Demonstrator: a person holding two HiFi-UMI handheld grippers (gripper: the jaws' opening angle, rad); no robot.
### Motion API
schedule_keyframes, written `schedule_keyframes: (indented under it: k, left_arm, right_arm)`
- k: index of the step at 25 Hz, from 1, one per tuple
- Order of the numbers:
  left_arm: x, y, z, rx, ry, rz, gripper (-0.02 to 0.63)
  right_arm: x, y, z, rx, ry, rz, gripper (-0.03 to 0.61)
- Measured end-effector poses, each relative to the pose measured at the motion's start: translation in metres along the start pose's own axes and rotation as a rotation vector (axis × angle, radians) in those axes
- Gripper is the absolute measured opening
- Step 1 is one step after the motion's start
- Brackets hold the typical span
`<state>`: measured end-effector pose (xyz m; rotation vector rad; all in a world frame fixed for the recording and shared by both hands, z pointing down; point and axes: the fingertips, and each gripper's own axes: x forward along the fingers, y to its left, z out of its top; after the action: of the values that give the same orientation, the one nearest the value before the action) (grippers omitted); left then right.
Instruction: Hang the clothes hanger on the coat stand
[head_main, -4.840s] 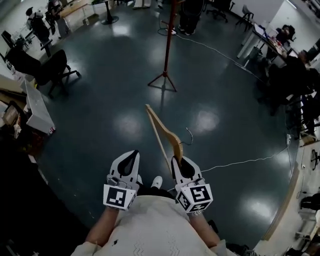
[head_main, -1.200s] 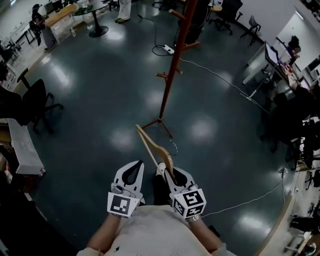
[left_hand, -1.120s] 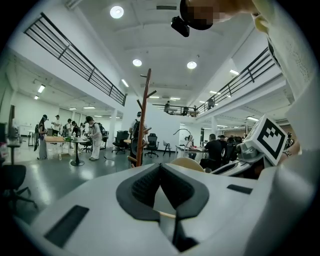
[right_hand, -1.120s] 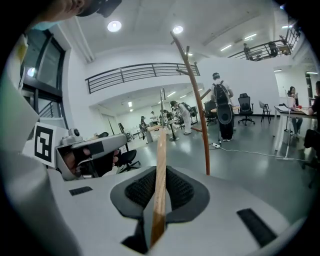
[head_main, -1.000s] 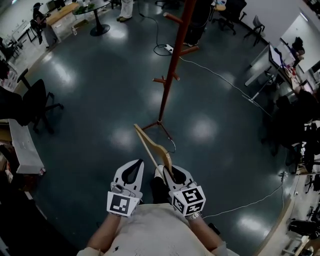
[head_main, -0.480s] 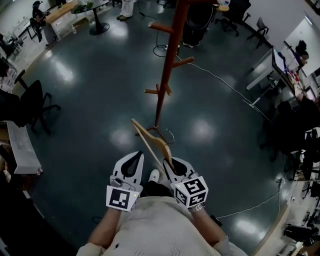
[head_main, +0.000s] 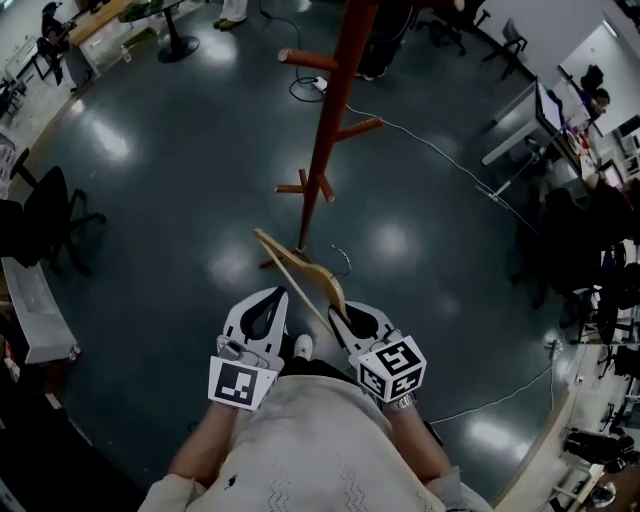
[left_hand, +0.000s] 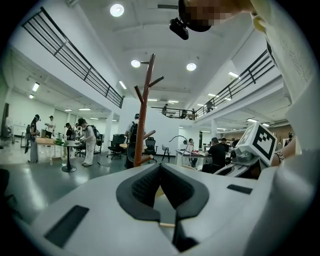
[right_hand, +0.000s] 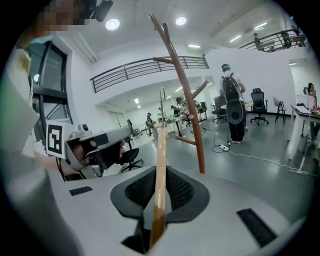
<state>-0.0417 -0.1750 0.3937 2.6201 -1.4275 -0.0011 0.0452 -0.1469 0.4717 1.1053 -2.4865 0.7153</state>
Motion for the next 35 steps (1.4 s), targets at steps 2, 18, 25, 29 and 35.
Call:
schedule_keyframes:
  k: [2, 18, 25, 29, 35]
  left_arm:
    - [0.014, 0.006, 0.008, -0.002, -0.004, -0.016, 0.012]
    - [0.059, 0.049, 0.022, 0.004, -0.033, -0.070, 0.012]
    - [0.082, 0.036, 0.022, 0.007, -0.031, 0.064, 0.012]
    - [0.094, 0.031, 0.019, 0.001, -0.041, 0.204, 0.012]
    - [0.116, 0.003, 0.005, -0.006, -0.031, 0.331, 0.012]
  right_arm:
    - [0.004, -0.004, 0.007, -0.017, 0.011, 0.003, 0.069]
    - [0.042, -0.017, 0.034, -0.109, 0.072, 0.195, 0.069]
    - [0.035, -0.067, 0.047, -0.232, 0.153, 0.339, 0.069]
    - [0.032, -0.091, 0.050, -0.287, 0.183, 0.456, 0.069]
    - [0.026, -0.135, 0.056, -0.379, 0.243, 0.602, 0.069]
